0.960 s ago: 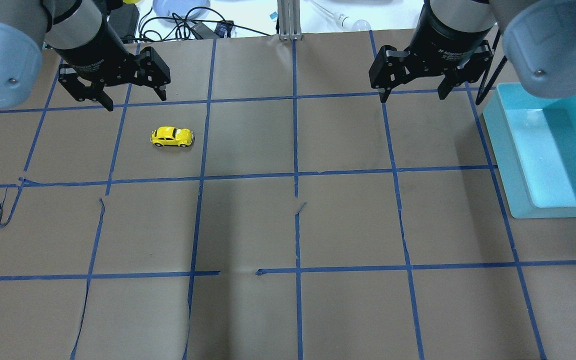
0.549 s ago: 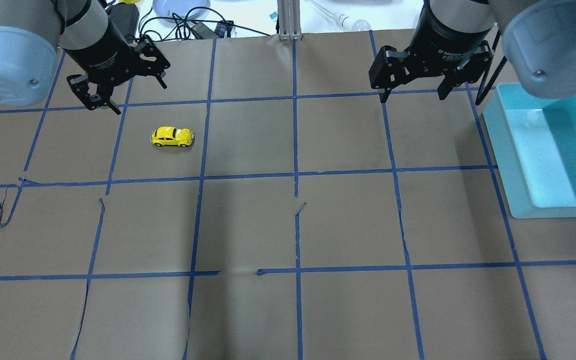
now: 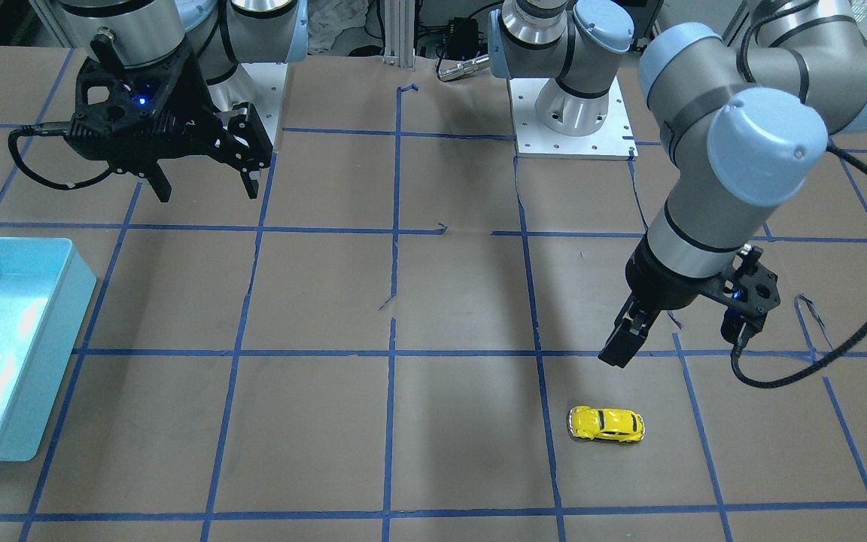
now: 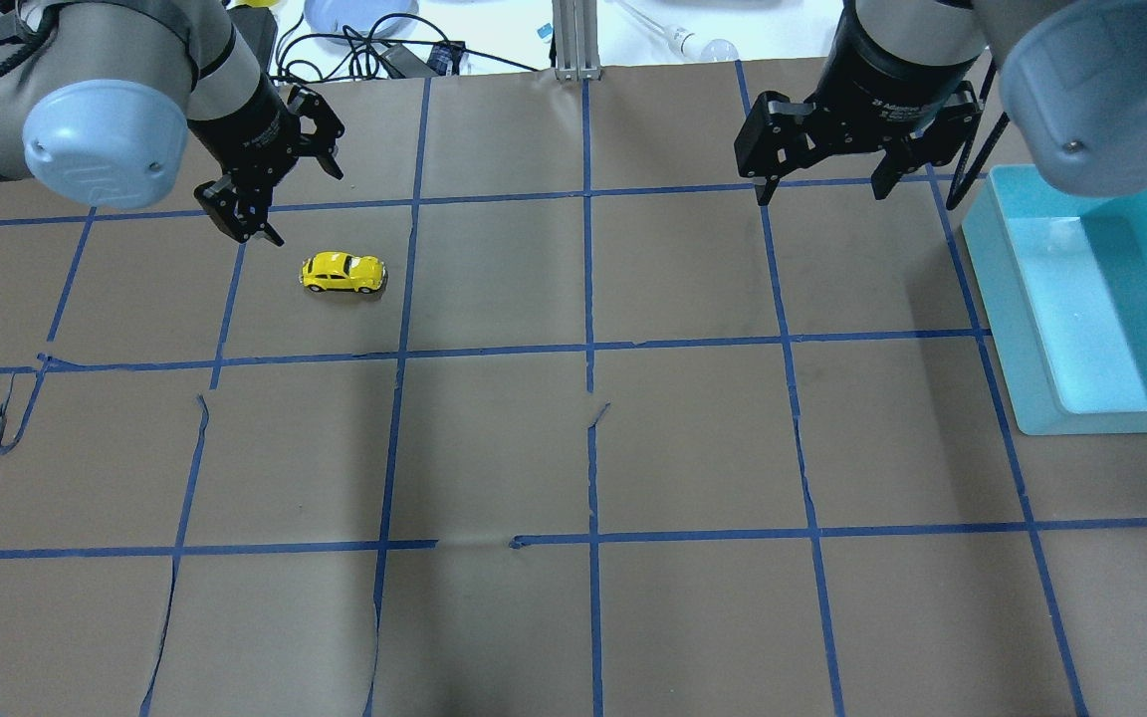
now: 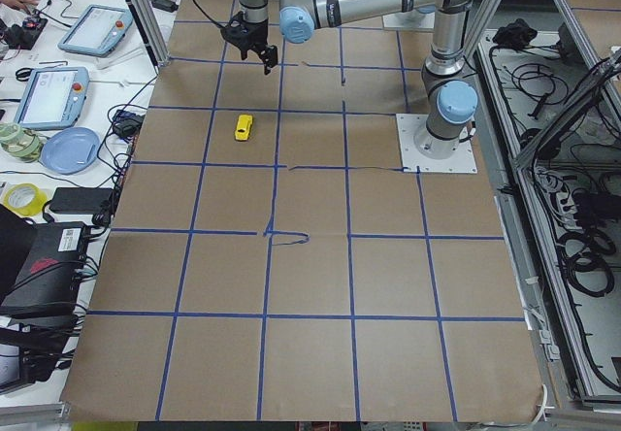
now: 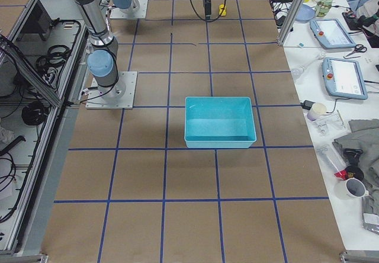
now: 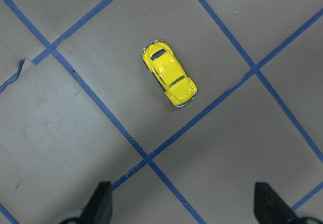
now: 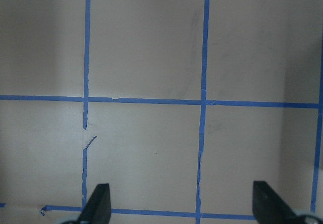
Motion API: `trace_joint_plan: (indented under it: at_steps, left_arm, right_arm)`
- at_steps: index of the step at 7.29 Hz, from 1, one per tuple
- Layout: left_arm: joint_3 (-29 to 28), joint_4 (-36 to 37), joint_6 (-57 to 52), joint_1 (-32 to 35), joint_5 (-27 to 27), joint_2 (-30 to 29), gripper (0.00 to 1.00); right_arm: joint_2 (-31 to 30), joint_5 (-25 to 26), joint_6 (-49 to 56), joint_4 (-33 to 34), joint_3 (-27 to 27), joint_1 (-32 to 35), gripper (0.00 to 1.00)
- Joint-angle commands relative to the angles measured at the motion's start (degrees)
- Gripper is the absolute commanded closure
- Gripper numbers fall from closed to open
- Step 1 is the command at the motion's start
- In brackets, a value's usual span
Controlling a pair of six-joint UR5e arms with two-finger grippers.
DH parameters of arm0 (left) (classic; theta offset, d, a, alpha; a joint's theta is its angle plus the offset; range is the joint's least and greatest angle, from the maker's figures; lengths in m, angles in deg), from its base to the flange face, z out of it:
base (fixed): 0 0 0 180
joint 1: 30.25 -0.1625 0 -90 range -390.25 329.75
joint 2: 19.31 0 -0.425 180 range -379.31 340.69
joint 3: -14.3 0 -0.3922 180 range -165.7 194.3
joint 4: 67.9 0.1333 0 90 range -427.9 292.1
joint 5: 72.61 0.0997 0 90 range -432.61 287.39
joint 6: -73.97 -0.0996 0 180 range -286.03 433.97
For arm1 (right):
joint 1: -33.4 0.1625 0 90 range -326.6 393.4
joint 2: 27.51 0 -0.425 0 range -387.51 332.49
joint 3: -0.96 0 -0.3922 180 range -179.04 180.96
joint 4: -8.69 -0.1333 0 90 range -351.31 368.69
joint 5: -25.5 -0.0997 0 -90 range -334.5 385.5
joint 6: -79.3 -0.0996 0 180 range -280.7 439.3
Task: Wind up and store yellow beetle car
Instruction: 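Lower the left gripper over the yellow toy car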
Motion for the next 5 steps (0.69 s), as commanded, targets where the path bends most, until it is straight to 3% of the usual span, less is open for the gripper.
trace_joint_plan:
  at_steps: [1, 3, 5]
  left_arm:
    - [0.2, 1.6, 0.5, -3.2, -0.3, -5.0, 0.0]
    - [1.6, 10.3, 3.2, -3.5, -0.3, -11.1, 0.0]
    - [0.9, 10.9, 5.2, -5.0, -0.4, -14.7, 0.0]
  right_arm:
    - [0.0, -0.1, 0.0, 0.1, 0.0, 0.0, 0.0]
    - [0.0, -0.1, 0.0, 0.0, 0.0, 0.0, 0.0]
    - [0.0, 0.0, 0.0, 0.1, 0.2, 0.0, 0.0]
